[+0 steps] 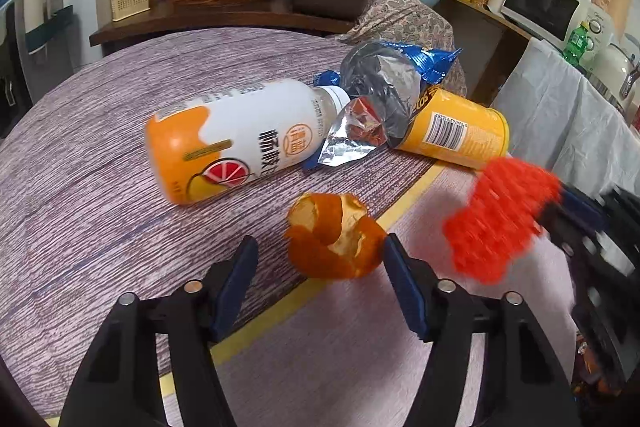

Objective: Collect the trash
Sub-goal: 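Grasp the orange peel with the left gripper while the right grasps the red foam net, then carry the peel and red net over the bin and open both grippers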

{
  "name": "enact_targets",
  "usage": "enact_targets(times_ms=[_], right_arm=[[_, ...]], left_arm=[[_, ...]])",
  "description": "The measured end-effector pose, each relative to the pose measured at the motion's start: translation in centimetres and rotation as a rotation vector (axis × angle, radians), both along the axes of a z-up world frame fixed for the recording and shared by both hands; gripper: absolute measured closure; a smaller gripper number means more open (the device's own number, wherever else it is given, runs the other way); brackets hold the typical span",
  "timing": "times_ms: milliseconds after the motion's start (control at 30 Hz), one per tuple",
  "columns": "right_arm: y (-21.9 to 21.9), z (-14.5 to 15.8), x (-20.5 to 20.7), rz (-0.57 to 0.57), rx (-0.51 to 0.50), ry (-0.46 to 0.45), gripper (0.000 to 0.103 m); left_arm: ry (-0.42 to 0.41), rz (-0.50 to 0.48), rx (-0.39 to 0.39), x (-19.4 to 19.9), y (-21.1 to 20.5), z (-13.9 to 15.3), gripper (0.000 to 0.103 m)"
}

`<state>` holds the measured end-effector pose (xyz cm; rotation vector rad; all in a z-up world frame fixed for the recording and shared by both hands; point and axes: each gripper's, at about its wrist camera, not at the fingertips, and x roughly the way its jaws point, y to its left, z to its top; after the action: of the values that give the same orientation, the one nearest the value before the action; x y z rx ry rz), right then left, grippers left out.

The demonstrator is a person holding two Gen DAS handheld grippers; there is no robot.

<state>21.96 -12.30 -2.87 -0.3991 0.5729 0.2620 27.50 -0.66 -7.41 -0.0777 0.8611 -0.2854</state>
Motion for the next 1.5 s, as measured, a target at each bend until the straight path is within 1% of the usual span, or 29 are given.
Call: enact_targets(times_ms=[67,133,167,233,367,400,433,533,633,800,1000,1167,1233,1300,1400,1500], right_arm=[[-0.9,0.1,-1.4,0.000,0.022,-0.002,0.089],[-1.6,0.0,-2.5,-0.003,0.039,-0.002,0.089],[-2.0,0.0,-3.0,-0.005,0.054,0.002,0.089],[-2.5,-0.2,-3.8,-0.008,0.079,0.009,0.089],[-3.5,-0.5,-4.7,-0.020,0.116,0.015,0.089],[-3.8,-0.6,-4.8,-0.024,0.127,0.018,0.089],[-4.1,-0.7,-5.0,-0.028,0.141,0.021,0.089],[-5.2,-0.8,-5.2,-0.041,0.173,0.027,0.089],[-6.4,-0.8,-5.6,-0.051,0.210,0.034,0.089],[-8.2,-1.0,-7.0,-0.077,0.260,0.029,0.089],[-10.7,-1.2,-9.0,-0.103,0.323,0.026,0.089],[-13.3,-1.7,-10.6,-0.150,0.362,0.024,0.089],[-14.4,-1.9,-11.1,-0.171,0.374,0.021,0.089],[-15.8,-2.1,-11.7,-0.203,0.379,0.014,0.089],[-18.2,-2.4,-12.7,-0.261,0.398,0.004,0.089],[-20.8,-2.7,-13.6,-0.329,0.412,-0.007,0.089]], left_arm=[[0.002,-0.001,-0.013,0.4,-0.3,-0.1,0.045],[0.006,-0.003,-0.027,0.6,-0.5,-0.1,0.054],[0.007,-0.007,-0.028,0.5,-0.7,-0.1,0.057],[-0.003,-0.012,-0.012,0.3,-1.2,0.1,0.067],[-0.031,-0.018,0.028,-0.3,-2.2,0.4,0.080],[-0.038,-0.017,0.031,-0.5,-2.3,0.5,0.087],[-0.043,-0.017,0.030,-0.6,-2.3,0.6,0.088],[-0.046,-0.024,0.021,-1.1,-2.4,0.7,0.090],[-0.070,-0.019,0.026,-2.1,-2.3,0.9,0.091],[-0.097,-0.026,-0.005,-4.2,-2.2,1.6,0.091],[-0.135,-0.073,-0.044,-7.5,-3.4,2.9,0.091],[-0.154,-0.154,-0.057,-9.8,-6.3,3.6,0.091],[-0.152,-0.188,-0.075,-10.5,-7.7,3.8,0.091],[-0.141,-0.224,-0.103,-10.9,-9.2,3.8,0.091],[-0.143,-0.266,-0.108,-11.4,-11.7,3.7,0.091],[-0.129,-0.302,-0.116,-11.2,-14.3,3.4,0.091]])
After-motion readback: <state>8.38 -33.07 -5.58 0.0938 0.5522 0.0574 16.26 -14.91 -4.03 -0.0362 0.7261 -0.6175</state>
